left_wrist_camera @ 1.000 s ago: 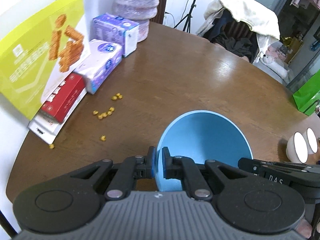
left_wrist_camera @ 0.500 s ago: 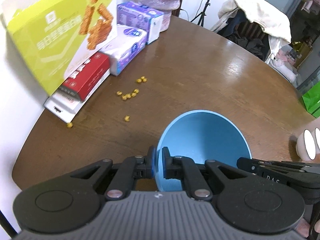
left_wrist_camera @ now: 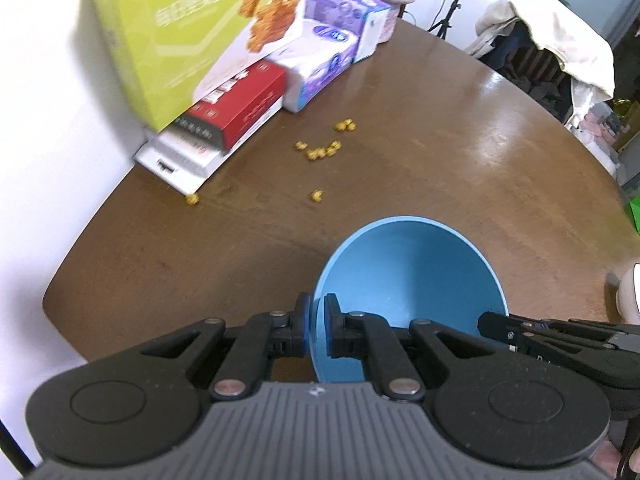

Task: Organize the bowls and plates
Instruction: 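Lift and carry the blue bowl with both grippers toward the snack boxes, then lower the blue bowl onto the table and open both grippers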

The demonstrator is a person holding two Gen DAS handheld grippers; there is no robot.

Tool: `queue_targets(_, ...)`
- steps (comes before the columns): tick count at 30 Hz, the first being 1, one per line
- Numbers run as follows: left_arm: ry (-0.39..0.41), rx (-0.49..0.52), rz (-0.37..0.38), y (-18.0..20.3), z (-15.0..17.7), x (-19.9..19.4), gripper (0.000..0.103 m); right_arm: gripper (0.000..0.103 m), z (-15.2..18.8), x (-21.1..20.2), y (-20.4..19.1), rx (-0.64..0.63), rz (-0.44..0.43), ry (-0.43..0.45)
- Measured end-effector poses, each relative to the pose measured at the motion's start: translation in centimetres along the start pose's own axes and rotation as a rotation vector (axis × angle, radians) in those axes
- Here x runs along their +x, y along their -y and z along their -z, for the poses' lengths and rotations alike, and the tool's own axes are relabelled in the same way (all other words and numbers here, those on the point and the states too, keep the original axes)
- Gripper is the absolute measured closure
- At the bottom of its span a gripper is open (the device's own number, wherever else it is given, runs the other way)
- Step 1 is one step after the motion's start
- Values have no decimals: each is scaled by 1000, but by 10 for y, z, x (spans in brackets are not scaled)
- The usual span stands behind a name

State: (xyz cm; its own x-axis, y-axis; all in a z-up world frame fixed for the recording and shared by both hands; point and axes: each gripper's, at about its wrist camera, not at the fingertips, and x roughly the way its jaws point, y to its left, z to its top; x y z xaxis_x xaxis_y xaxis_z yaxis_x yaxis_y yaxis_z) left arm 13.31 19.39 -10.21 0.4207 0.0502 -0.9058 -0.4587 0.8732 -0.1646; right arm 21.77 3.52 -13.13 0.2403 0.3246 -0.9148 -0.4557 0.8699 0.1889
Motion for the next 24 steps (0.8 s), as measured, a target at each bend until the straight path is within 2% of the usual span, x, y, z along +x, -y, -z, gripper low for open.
queue_targets(18, -11, -33, -12, -19, 22, 8, 95, 98, 16, 12, -22, -92, 8, -2)
queue_targets(23, 5, -50, 3, -23, 22, 3, 91, 96, 15, 10, -20, -82, -20, 1)
queue_targets(24, 14, -52, 4, -24, 22, 1, 83, 92, 14, 7, -18, -73, -29, 10)
